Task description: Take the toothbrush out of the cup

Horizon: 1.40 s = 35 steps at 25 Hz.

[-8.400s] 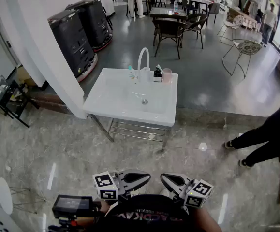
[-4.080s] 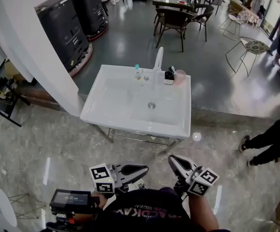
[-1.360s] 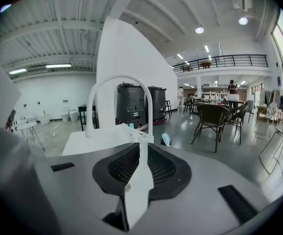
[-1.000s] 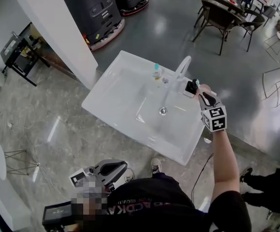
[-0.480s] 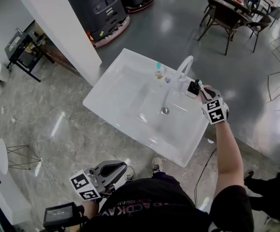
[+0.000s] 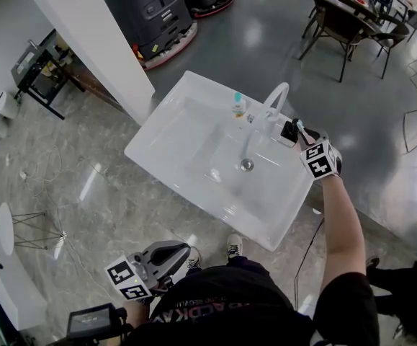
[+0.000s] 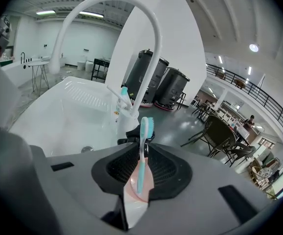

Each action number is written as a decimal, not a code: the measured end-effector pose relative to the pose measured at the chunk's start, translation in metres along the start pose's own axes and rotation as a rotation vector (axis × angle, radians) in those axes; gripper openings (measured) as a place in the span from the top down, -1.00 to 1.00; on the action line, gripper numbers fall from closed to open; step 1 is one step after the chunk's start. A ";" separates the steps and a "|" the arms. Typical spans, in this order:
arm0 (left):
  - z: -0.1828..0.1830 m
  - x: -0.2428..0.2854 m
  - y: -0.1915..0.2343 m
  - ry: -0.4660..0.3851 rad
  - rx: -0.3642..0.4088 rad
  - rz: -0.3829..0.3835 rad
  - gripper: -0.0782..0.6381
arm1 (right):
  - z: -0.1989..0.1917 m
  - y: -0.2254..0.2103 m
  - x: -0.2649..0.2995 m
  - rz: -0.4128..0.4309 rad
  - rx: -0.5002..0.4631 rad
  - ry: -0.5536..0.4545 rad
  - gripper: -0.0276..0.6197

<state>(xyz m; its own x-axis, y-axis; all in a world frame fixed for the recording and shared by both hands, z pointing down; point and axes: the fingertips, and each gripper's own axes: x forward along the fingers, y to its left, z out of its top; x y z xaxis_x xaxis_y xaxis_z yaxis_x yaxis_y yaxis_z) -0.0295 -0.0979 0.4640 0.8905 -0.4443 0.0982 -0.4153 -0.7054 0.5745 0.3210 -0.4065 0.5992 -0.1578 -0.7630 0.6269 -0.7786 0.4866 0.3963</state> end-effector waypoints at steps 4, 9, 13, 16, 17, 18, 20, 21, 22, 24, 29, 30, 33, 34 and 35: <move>-0.001 0.001 0.001 -0.007 -0.002 0.009 0.76 | -0.001 0.003 0.007 0.011 -0.027 0.007 0.74; 0.000 0.002 0.001 -0.011 -0.007 0.024 0.76 | -0.001 0.001 0.014 0.019 -0.045 0.017 0.74; 0.000 0.002 0.000 -0.016 -0.011 0.034 0.76 | -0.001 0.003 0.018 0.026 -0.063 0.022 0.74; -0.001 0.003 0.001 -0.019 -0.014 0.041 0.76 | -0.002 0.001 0.020 0.024 -0.061 0.022 0.75; -0.001 0.003 0.001 -0.020 -0.015 0.042 0.76 | -0.002 0.001 0.020 0.025 -0.056 0.022 0.75; -0.001 0.004 0.001 -0.020 -0.016 0.043 0.76 | -0.003 0.001 0.021 0.025 -0.051 0.020 0.75; -0.001 0.005 0.001 -0.021 -0.017 0.043 0.76 | -0.003 0.000 0.020 0.023 -0.043 0.015 0.77; 0.000 0.005 0.001 -0.021 -0.018 0.044 0.76 | -0.002 -0.001 0.020 0.022 -0.040 0.011 0.78; 0.000 0.006 0.000 -0.022 -0.019 0.044 0.76 | -0.001 -0.001 0.020 0.023 -0.037 0.008 0.79; 0.001 0.007 0.000 -0.020 -0.020 0.044 0.76 | 0.000 -0.002 0.019 0.022 -0.027 0.000 0.80; 0.000 0.007 0.001 -0.019 -0.020 0.042 0.76 | 0.002 -0.005 0.015 0.007 -0.001 -0.031 0.82; 0.000 0.007 0.001 -0.019 -0.021 0.041 0.76 | 0.003 -0.007 0.014 0.004 0.009 -0.036 0.82; 0.003 0.007 0.002 -0.019 -0.020 0.035 0.76 | 0.007 -0.008 0.009 -0.002 0.048 -0.053 0.82; 0.003 0.007 0.002 -0.018 -0.020 0.032 0.76 | 0.008 -0.009 0.006 -0.004 0.066 -0.057 0.82; 0.003 0.007 0.002 -0.017 -0.020 0.029 0.76 | 0.010 -0.009 0.004 -0.006 0.084 -0.061 0.82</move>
<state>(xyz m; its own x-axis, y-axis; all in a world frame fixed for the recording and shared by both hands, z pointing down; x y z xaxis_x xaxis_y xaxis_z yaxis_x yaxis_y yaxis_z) -0.0243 -0.1041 0.4638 0.8747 -0.4739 0.1018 -0.4373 -0.6808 0.5876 0.3217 -0.4179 0.5915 -0.1880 -0.7912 0.5820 -0.8271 0.4470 0.3406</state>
